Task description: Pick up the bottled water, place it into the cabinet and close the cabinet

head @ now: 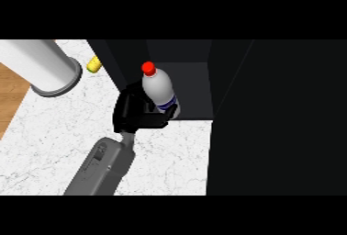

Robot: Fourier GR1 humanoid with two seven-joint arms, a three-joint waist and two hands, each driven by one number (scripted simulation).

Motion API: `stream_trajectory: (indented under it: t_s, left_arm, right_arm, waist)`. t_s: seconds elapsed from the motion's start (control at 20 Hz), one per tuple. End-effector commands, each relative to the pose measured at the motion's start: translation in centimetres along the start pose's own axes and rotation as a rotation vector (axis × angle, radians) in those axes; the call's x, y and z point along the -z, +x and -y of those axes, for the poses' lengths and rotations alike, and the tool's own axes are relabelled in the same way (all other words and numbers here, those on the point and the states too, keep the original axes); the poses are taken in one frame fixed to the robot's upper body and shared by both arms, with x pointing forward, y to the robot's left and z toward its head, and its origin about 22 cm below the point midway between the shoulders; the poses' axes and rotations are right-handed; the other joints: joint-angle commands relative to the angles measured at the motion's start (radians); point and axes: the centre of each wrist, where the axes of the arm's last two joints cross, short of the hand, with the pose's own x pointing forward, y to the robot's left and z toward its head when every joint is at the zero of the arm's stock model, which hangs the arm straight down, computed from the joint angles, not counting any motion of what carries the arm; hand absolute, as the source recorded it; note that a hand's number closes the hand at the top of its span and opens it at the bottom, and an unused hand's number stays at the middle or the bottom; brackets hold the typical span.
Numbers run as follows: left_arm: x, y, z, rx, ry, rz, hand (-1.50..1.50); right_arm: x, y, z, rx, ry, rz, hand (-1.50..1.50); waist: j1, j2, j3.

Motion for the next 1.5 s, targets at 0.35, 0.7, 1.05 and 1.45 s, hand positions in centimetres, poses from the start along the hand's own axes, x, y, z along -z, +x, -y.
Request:
stream_trajectory:
  t_s: [0.35,0.7,1.05,1.45]
  left_arm:
    - [5.4,2.4,4.9,0.207,0.042,0.059,1.50]
    - [6.8,3.5,3.6,0.308,0.151,0.059,1.50]
    - [6.8,3.2,2.1,0.410,0.184,0.063,1.50]
    - [6.1,0.9,0.7,0.609,0.286,0.072,1.50]
  right_arm:
    - [1.2,0.2,-0.1,0.034,0.031,0.016,-1.50]
    - [0.0,-0.5,-0.3,0.028,0.051,-0.004,-1.50]
    - [0.3,-0.6,0.0,0.029,0.056,-0.010,-1.50]
    - [0.6,-0.5,-0.3,0.023,0.091,-0.011,-1.50]
  waist:
    - [-0.047,0.018,0.003]
    - [-0.065,0.020,0.003]
    - [-0.072,0.026,0.002]
    - [-0.099,0.034,0.003]
